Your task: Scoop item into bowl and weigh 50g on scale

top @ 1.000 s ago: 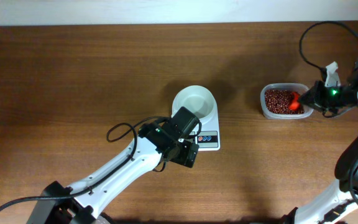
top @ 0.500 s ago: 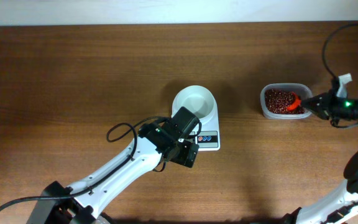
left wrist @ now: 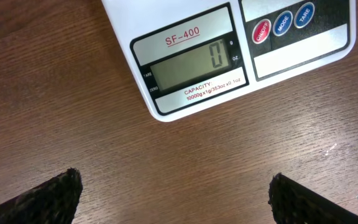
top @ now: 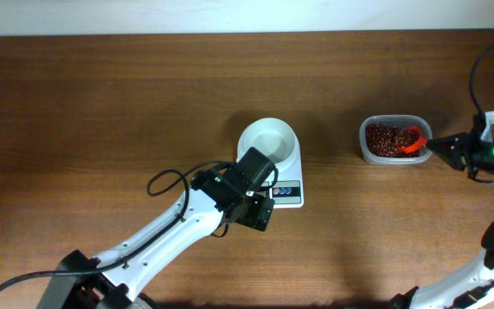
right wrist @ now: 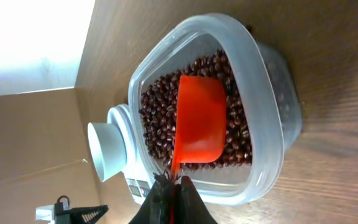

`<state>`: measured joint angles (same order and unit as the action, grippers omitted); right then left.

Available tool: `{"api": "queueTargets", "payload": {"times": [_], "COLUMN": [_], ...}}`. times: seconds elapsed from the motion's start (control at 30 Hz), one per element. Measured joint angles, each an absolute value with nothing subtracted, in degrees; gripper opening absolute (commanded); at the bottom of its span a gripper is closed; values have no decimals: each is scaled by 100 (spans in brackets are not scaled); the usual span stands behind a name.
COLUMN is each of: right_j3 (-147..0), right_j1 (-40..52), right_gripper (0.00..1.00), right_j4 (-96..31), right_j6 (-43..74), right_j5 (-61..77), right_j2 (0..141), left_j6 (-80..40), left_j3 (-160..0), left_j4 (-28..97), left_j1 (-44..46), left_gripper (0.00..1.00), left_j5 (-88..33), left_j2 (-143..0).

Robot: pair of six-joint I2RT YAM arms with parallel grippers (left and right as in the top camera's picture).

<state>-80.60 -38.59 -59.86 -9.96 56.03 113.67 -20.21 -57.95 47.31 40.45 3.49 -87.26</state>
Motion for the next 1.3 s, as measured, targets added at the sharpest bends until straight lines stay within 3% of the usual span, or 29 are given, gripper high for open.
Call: {"api": "queueTargets", "payload": {"times": [1.3], "right_j3": [-8132], "right_j1": [-3859], "right_gripper": [4], "right_j4": [-6075], "right_j6": [-1094], "right_j5": [5994], "right_j2": [11369], "left_j6": [-2021], "left_j3": [-5795], "left_j4": [4731], "left_j1": [4045], "left_gripper": [99], "left_j5": [349], "left_j2": [-8724]}}
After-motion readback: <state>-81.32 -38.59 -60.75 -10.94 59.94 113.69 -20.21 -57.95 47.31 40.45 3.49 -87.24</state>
